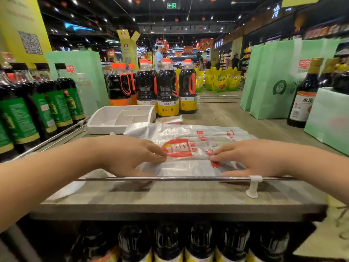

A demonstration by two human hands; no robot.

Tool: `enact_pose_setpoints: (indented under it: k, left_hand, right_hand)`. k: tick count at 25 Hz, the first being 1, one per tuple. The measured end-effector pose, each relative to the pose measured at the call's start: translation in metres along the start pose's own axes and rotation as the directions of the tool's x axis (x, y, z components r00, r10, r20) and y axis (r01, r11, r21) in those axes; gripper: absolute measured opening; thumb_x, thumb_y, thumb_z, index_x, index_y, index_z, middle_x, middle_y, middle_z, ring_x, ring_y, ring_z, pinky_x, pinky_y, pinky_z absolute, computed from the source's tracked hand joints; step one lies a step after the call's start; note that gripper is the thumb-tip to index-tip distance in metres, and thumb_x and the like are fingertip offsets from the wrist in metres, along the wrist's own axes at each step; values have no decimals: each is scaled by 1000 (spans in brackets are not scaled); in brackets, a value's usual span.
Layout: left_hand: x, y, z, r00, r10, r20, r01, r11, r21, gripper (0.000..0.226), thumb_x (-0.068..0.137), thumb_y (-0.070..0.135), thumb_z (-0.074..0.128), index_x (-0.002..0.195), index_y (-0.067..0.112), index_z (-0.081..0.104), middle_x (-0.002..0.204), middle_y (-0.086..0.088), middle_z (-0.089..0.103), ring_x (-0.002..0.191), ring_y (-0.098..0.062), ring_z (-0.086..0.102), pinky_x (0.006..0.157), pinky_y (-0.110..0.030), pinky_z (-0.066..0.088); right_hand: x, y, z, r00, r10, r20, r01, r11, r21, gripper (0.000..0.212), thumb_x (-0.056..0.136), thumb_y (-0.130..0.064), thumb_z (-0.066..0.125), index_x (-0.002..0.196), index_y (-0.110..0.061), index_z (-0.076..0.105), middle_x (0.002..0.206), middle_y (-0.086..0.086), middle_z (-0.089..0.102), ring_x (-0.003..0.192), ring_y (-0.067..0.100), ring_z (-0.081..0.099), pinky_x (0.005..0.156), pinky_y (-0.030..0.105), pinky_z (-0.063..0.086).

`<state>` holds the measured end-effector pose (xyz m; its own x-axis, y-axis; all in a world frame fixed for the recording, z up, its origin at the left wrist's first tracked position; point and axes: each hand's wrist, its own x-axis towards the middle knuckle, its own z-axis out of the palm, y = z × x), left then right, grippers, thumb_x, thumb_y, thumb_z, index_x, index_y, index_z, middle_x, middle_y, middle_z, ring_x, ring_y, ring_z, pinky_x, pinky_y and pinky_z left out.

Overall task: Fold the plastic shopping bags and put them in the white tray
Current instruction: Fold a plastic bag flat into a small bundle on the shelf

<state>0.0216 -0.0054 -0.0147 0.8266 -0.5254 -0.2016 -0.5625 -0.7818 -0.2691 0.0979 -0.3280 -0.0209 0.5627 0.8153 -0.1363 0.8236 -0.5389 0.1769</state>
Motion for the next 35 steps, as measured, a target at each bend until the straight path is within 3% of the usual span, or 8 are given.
enact_pose_setpoints:
  k: [6,14,17,21,24,28,31,35]
  left_hand:
    - [2,14,-15,1000,-17,17,16,998,55,57,96,65,38,144,34,46,140,12,55,116,-10,57,90,-23,46]
    - [6,20,-12,985,-157,74,159,987,-27,52,100,33,52,147,32,32,130,8,58,100,-13,55,79,-26,41]
    - [8,19,-4,979,-203,-23,201,976,-79,35,103,38,42,138,34,45,121,8,62,106,-15,59,87,-32,47]
    - [8,11,-11,963,-270,7,256,905,-338,21,105,44,36,101,38,55,91,20,60,85,1,56,71,-18,39]
    - [-2,1,-19,966,-250,62,243,808,-537,31,99,57,38,114,44,61,106,26,62,98,7,57,89,-19,41]
    - [-9,-6,-15,987,-142,72,155,756,-637,53,85,62,61,135,46,51,128,29,59,115,10,56,101,-19,44]
    - [-7,-8,-13,989,-149,0,125,830,-543,26,97,40,60,123,42,61,114,28,67,107,11,60,97,-22,48]
    - [-21,-25,-22,973,-187,136,231,728,-646,24,100,27,57,123,31,62,108,19,73,106,3,66,98,-23,44]
  right_hand:
    - [5,-17,-10,998,-69,11,69,967,-245,62,99,-67,18,141,-32,47,147,-13,43,123,15,53,99,35,47]
    - [13,-2,-15,991,-26,134,47,986,-159,60,95,-45,46,151,-26,37,159,-15,25,136,9,39,111,29,36]
    - [14,2,-13,996,-12,89,15,999,-37,70,93,-67,40,150,-27,41,158,-17,27,138,5,37,115,27,32]
    - [14,7,-6,998,-47,-42,42,993,-107,68,86,-79,31,128,-33,57,137,-21,46,117,8,54,96,32,48]
    - [11,11,-8,992,-50,-118,41,996,-76,35,96,-58,38,114,-38,61,110,-22,59,98,4,58,82,29,50]
    - [11,15,-11,987,12,-161,10,991,136,29,97,-56,47,86,-34,62,73,-16,61,70,5,57,67,31,48]
    - [10,20,-16,987,37,-155,-2,974,226,23,96,-49,56,83,-32,63,71,-20,64,65,3,59,60,21,43]
    - [2,32,-23,995,94,-26,-78,924,374,13,94,-43,61,105,-37,64,79,-26,72,75,-11,66,72,12,43]
